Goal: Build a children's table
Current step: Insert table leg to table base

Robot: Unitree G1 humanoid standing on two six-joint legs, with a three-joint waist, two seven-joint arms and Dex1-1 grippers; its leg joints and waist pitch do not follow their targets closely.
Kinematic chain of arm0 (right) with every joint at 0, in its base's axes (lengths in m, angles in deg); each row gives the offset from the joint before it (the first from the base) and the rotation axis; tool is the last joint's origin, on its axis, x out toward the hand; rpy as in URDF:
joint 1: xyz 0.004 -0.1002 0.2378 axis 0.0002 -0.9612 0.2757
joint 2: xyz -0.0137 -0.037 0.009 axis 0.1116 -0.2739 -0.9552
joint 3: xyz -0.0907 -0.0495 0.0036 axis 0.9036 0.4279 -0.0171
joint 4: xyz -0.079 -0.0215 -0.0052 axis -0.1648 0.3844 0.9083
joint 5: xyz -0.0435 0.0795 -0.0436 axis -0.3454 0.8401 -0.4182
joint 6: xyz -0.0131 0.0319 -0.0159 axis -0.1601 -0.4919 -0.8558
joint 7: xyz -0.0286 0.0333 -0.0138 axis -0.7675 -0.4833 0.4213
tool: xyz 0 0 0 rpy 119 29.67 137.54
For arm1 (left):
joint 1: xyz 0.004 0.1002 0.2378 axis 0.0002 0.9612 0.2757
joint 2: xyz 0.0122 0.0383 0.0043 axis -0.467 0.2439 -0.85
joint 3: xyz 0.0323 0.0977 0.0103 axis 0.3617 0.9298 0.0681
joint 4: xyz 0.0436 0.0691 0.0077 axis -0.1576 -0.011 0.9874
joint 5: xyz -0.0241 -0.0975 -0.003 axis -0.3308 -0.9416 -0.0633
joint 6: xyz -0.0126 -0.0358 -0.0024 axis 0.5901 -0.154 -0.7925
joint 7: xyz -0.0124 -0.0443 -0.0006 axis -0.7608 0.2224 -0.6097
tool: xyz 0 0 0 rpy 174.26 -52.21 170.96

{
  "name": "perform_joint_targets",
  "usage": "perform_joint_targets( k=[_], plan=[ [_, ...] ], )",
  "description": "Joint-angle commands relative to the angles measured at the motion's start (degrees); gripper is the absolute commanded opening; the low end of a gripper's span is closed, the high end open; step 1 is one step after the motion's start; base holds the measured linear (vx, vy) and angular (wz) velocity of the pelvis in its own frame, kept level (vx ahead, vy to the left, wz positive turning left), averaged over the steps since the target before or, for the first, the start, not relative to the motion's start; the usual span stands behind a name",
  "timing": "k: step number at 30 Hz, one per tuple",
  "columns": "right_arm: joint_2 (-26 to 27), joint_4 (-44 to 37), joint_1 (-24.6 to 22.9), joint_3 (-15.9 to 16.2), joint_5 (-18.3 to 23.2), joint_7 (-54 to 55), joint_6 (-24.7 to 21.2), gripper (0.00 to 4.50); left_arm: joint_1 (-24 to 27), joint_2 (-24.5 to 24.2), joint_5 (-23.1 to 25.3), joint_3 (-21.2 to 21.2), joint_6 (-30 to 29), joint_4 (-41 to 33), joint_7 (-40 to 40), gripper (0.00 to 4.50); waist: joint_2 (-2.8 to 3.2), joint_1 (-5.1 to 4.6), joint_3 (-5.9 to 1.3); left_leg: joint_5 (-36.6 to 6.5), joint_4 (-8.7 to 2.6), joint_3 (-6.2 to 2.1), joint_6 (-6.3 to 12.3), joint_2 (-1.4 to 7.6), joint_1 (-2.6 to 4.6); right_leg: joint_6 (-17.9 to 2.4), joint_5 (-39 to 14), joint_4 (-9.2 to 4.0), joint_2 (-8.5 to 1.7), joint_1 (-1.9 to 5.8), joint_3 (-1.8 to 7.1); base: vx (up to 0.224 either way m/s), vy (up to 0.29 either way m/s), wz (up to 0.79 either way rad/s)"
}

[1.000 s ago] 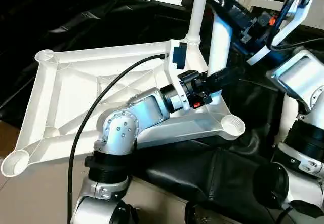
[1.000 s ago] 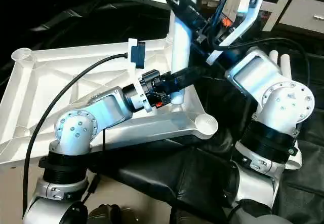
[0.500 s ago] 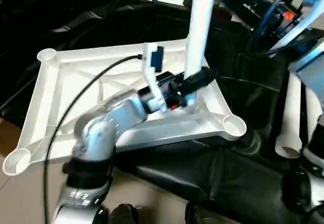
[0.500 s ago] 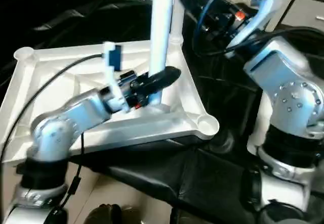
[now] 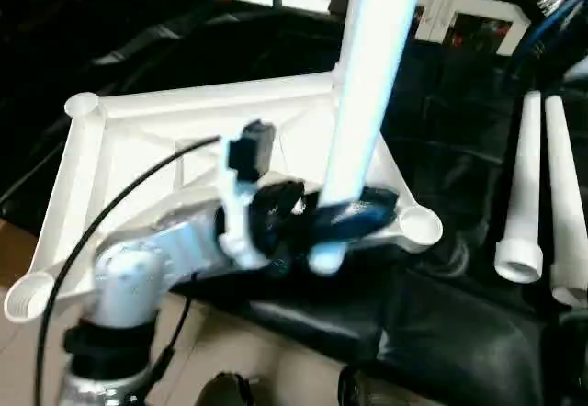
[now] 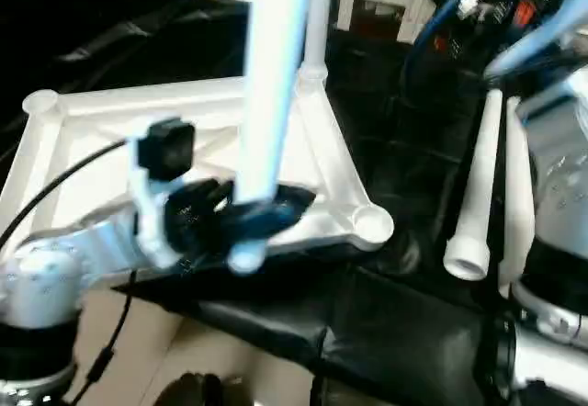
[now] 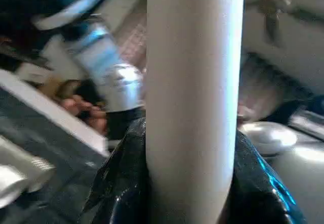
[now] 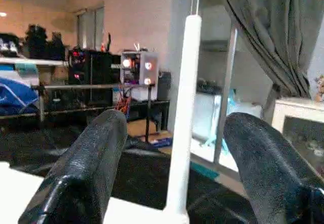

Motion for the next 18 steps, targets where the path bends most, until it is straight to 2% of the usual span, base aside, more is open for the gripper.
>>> perform_joint_targets(
  k=[1,2,3,7,14,15,16,18],
  plan=[
    [-0.2,-0.8,0.1,0.5,-0.8,-0.6,2.0,3.38,0.6,-1.1,-1.9,-0.1,-1.4,-2.2,-2.2,1.41,-0.52,-0.02,-5.48,-3.4,-3.06,0.78,4.61,-0.69,0.51,-14.3,-5.1,-3.05,-0.96,4.87,1.66,0.000,0.000,0.00],
    [-0.2,-0.8,0.1,0.6,-0.9,-0.6,2.4,3.38,0.6,-1.3,-2.0,0.0,-1.6,-2.3,-2.4,1.41,-0.52,-0.02,-5.48,-3.4,-3.06,0.78,4.61,-0.69,0.51,-14.3,-5.1,-3.05,-0.96,4.87,1.66,0.000,0.000,0.00],
    [-0.3,-0.6,0.0,0.9,-1.4,-0.7,3.9,3.38,0.9,-2.0,-2.4,0.3,-2.0,-2.5,-3.0,1.41,-0.31,-0.11,-5.44,-3.2,-3.03,0.76,4.91,-0.63,0.53,-14.1,-5.1,-3.04,-0.97,4.79,1.65,0.000,0.000,0.00],
    [-2.2,-1.0,-0.4,3.1,-4.8,-3.8,9.8,3.38,1.0,-2.9,-3.0,0.7,-2.2,-2.4,-3.4,1.41,-0.19,-0.21,-5.50,-3.2,-3.01,0.75,4.85,-0.59,0.60,-14.0,-5.2,-3.05,-0.92,4.82,1.59,0.000,0.000,0.00],
    [-4.2,-1.7,-0.3,5.1,-8.4,-5.9,15.3,3.38,0.7,-3.5,-3.6,0.7,-2.5,-2.2,-3.6,1.41,-0.15,-0.32,-5.55,-3.2,-2.94,0.71,5.39,-0.55,0.62,-14.4,-4.4,-2.95,-0.90,4.85,1.60,0.000,0.000,0.00],
    [-5.6,-1.2,-0.2,6.8,-12.2,-6.4,20.2,3.38,0.7,-3.8,-3.6,0.8,-2.4,-2.1,-3.8,1.41,-0.19,-0.37,-5.50,-3.4,-2.94,0.72,5.39,-0.55,0.52,-14.5,-4.6,-2.96,-0.92,4.85,1.58,0.000,0.000,0.00],
    [-5.7,-1.2,-0.2,6.9,-12.4,-6.4,20.5,3.38,0.7,-3.8,-3.6,0.8,-2.4,-2.1,-3.8,1.41,-0.22,-0.42,-5.52,-3.4,-2.87,0.77,5.17,-0.59,0.57,-14.2,-4.9,-2.99,-0.92,4.85,1.58,0.000,0.000,0.00],
    [-8.3,0.5,0.3,8.8,-19.7,-5.4,28.7,3.38,0.6,-3.9,-1.9,1.2,-1.4,-2.0,-3.1,1.41,-0.20,-0.44,-5.46,-3.4,-2.92,0.73,5.27,-0.59,0.51,-14.2,-5.1,-2.99,-1.00,4.92,1.63,0.000,0.000,0.00]
  ],
)
